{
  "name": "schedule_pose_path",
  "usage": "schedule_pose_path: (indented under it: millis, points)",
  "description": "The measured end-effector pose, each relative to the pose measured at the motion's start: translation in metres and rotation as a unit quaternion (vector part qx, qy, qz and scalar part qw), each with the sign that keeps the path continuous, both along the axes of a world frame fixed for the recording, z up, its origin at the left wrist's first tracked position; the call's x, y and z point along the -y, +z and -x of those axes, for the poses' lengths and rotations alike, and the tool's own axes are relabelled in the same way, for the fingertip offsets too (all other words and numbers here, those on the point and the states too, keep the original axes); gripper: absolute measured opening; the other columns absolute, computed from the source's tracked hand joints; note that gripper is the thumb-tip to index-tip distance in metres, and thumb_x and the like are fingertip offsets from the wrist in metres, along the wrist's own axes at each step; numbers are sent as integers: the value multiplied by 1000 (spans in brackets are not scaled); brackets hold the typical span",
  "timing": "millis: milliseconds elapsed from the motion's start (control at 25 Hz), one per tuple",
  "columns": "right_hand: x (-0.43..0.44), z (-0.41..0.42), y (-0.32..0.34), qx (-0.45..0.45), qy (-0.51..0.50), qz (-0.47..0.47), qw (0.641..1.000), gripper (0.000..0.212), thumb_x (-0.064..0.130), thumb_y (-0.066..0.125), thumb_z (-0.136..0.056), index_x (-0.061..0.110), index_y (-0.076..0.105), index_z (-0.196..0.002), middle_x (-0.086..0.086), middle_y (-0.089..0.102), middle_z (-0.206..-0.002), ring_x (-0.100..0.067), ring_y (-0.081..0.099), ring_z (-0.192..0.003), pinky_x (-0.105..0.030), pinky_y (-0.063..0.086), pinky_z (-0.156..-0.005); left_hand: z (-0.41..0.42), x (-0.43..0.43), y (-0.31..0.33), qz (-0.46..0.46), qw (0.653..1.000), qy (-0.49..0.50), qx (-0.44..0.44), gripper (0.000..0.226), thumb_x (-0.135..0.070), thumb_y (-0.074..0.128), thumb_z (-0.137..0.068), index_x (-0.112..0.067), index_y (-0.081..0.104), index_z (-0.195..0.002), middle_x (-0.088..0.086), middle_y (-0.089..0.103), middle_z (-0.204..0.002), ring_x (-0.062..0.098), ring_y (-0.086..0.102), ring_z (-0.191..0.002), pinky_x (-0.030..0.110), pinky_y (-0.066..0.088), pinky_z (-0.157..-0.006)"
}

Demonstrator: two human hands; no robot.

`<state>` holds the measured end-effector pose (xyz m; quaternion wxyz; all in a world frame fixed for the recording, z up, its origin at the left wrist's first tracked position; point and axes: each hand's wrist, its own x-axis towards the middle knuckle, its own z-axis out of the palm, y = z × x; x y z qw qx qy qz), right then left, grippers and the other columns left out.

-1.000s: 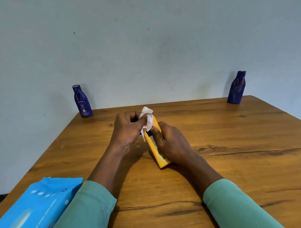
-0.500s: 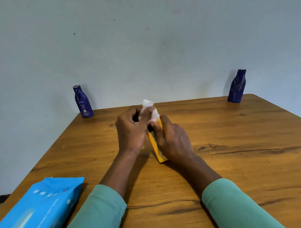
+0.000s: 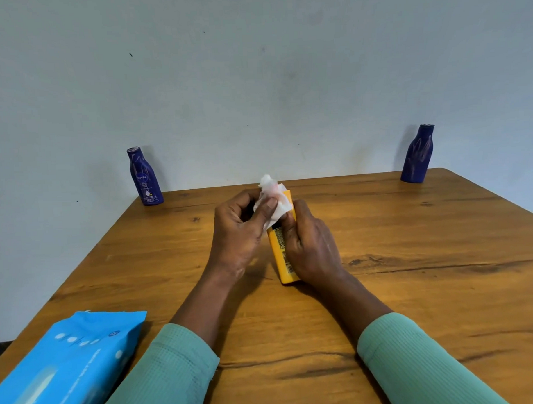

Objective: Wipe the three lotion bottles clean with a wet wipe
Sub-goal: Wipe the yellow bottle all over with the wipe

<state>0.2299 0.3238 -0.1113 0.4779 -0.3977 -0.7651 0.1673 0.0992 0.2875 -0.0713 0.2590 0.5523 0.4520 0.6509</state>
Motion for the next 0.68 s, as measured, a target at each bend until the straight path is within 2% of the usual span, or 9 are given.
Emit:
schedule_pose_path:
  millis: [120,240,360,440,600,680]
  points:
    - [1,2,0,11,6,-9,1000,47,60,26,-105,19,48,-114,2,61,-69,-19,58,-55,-50,48,-49,-4,-7,2,-10,997,71,18,20,-29,75,-95,-10,77,-88,9,75,-80,20,69,-75,43,57,-66]
    - [2,2,1,8,7,-23,1000,47,59,27,-106,19,49,-116,5,60,-69,-14,58,-55,-45,48,-48,-10,-9,4,-10,994,99,48,24,-31,72,-97,-11,75,-83,8,72,-75,17,64,-70,38,54,-63]
    - [0,0,0,2,1,2,1000,46,56,27,-105,18,49,-115,2,60,-71,-20,58,-58,-49,47,-52,-6,-2,-1,14,998,-10,67,11,-21,68,-99,-17,77,-102,2,79,-95,15,73,-91,32,60,-78]
    - [0,1,0,-1,11,23,1000,48,57,25,-104,17,50,-114,1,60,-71,-20,57,-59,-51,47,-54,-3,-1,-5,13,999,-18,46,13,-18,67,-100,-18,76,-110,2,80,-104,16,75,-100,31,60,-84]
    - [4,3,3,-13,36,38,999,39,55,30,-109,21,49,-109,3,61,-70,-14,58,-58,-47,49,-53,-13,-7,-3,10,993,73,90,19,-25,67,-101,-12,77,-91,15,76,-87,19,69,-78,35,56,-69]
    - [2,1,3,-43,45,70,996,37,53,33,-109,21,52,-108,0,63,-73,-15,60,-61,-47,50,-55,-11,-7,-4,27,995,36,85,20,-24,64,-103,-10,77,-98,18,75,-90,16,68,-80,32,54,-66]
